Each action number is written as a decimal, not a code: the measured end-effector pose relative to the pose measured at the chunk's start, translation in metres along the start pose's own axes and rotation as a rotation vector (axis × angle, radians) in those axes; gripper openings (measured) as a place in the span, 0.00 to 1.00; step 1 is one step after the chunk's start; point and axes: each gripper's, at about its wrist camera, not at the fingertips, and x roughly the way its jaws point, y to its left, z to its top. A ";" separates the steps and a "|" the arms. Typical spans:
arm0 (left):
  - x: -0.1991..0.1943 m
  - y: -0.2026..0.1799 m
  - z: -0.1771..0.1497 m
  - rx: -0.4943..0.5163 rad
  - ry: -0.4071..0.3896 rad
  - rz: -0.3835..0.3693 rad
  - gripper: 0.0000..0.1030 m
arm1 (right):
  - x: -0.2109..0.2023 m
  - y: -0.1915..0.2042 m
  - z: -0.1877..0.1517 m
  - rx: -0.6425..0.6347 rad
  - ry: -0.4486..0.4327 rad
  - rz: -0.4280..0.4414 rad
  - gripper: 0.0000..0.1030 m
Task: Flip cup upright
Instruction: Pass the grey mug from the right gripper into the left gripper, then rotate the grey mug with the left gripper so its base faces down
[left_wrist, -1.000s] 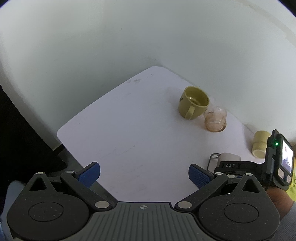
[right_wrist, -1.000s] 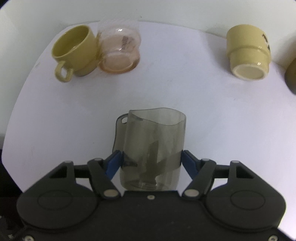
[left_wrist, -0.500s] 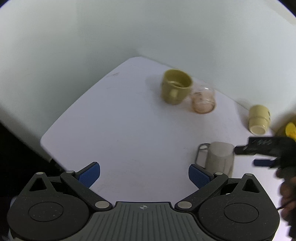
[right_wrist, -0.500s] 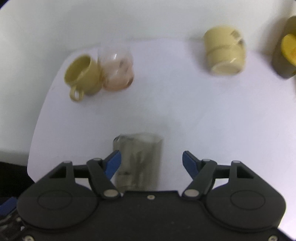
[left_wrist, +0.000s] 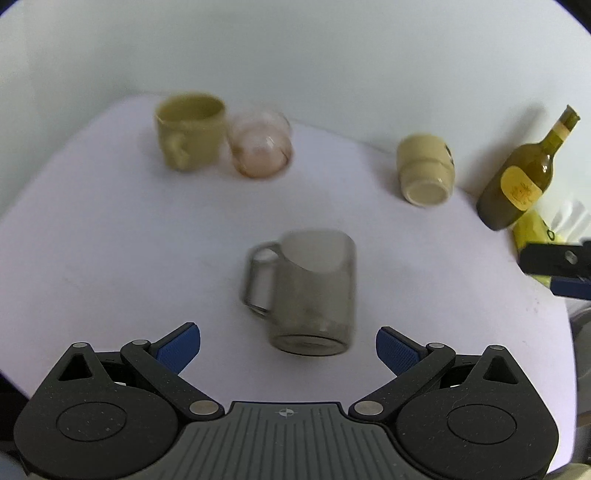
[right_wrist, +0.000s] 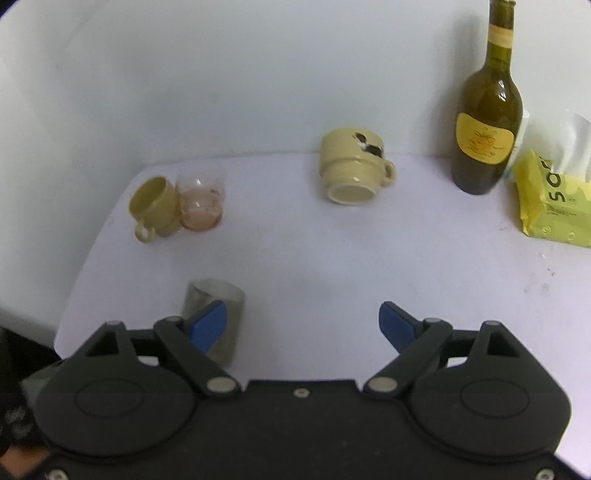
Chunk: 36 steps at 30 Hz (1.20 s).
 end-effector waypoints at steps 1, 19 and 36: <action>0.003 -0.003 -0.001 0.004 0.002 0.002 0.95 | -0.002 -0.005 0.000 -0.033 -0.022 -0.015 0.84; 0.026 -0.013 -0.015 -0.044 0.006 0.058 0.63 | 0.003 -0.032 -0.001 -0.070 -0.002 0.027 0.81; -0.010 -0.038 0.016 0.145 -0.134 0.098 0.58 | -0.002 -0.023 -0.005 -0.064 -0.003 0.062 0.81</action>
